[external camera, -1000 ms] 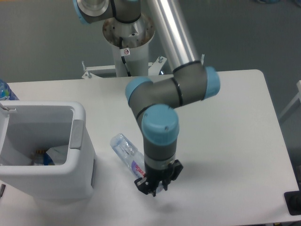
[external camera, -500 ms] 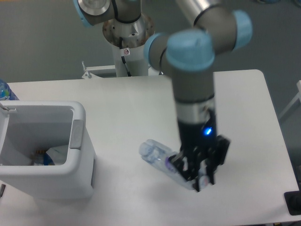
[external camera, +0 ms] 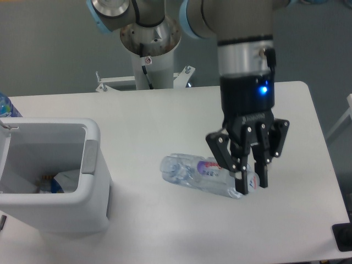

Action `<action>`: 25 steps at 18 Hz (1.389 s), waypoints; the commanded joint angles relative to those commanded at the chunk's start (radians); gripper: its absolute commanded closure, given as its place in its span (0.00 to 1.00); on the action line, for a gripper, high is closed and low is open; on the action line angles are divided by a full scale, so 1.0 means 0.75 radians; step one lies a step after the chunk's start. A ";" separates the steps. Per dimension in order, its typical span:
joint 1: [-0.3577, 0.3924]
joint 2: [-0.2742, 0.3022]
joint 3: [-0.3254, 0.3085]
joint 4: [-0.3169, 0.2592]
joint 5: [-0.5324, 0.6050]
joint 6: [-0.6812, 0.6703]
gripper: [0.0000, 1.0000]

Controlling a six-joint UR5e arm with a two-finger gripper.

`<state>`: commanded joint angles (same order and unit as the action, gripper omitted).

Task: Place the trash in the trash can
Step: 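Lift the bottle off the table by its cap end, then carry the bottle over the bin and lower it inside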

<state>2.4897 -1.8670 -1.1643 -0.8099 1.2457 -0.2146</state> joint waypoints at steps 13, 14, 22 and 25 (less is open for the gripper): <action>-0.225 0.092 -0.112 0.000 -0.084 -0.107 0.83; -0.249 0.092 -0.131 -0.002 -0.084 -0.109 0.82; -0.397 0.039 -0.198 0.000 -0.096 -0.094 0.81; -0.409 0.017 -0.215 0.002 -0.098 -0.086 0.66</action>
<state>2.1829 -1.8546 -1.3253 -0.8084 1.1720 -0.2792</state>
